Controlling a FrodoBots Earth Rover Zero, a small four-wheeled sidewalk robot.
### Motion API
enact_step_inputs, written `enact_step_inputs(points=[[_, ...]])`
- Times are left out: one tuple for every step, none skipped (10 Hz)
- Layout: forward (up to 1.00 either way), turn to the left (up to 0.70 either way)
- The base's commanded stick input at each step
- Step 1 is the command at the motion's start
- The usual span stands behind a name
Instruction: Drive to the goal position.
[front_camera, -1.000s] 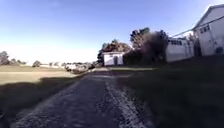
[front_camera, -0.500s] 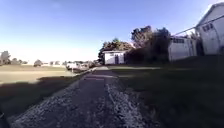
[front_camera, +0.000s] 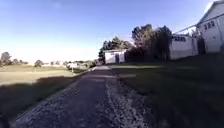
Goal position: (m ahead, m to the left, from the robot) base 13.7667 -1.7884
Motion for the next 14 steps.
enact_step_inputs(points=[[0.50, 0.00], [0.50, 0.00], [0.50, 0.00], [0.50, 0.00], [0.50, 0.00], [0.50, 0.01], [0.50, 0.04], [0.50, 0.21], [0.50, 0.46], [0.50, 0.00], [0.50, 0.00], [0.50, 0.00], [0.50, 0.00], [0.50, 0.00]])
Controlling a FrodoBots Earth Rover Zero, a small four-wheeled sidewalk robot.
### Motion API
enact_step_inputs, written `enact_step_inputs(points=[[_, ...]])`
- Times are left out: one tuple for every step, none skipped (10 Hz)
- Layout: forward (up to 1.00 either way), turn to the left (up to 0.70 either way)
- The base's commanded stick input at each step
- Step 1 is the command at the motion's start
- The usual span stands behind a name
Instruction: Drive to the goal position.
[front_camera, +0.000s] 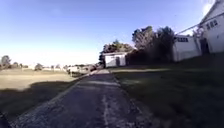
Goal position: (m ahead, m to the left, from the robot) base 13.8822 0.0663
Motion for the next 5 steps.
enact_step_inputs(points=[[0.50, 0.00], [0.50, 0.00], [0.50, 0.00], [0.50, 0.00], [0.50, 0.00]])
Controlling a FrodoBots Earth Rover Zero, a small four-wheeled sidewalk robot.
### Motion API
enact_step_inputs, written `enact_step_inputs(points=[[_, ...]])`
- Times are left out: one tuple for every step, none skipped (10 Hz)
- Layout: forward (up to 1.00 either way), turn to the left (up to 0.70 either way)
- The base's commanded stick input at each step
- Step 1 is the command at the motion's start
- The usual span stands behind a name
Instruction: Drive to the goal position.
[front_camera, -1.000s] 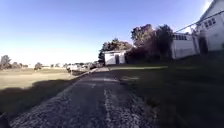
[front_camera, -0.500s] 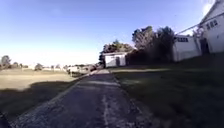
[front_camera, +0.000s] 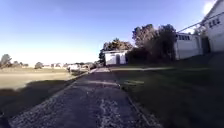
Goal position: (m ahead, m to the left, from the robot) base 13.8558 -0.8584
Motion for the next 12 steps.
enact_step_inputs(points=[[0.50, 0.00], [0.50, 0.00], [0.50, 0.00], [0.50, 0.00], [0.50, 0.00], [0.50, 0.00], [0.50, 0.00], [0.50, 0.00], [0.50, 0.00], [0.50, 0.00], [0.50, 0.49], [0.50, 0.47]])
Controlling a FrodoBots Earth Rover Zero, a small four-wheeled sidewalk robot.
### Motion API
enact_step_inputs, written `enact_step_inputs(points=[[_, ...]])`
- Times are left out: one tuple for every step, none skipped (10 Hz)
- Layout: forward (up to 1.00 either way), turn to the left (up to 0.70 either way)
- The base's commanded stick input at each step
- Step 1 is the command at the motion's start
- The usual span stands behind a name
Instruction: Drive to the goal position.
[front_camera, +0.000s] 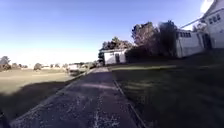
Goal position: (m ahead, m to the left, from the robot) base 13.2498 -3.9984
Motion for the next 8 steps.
enact_step_inputs(points=[[0.50, 0.20], [0.50, 0.00], [0.50, 0.00], [0.50, 0.00], [0.50, 0.00], [0.50, 0.00], [0.50, 0.00], [0.50, 0.00]])
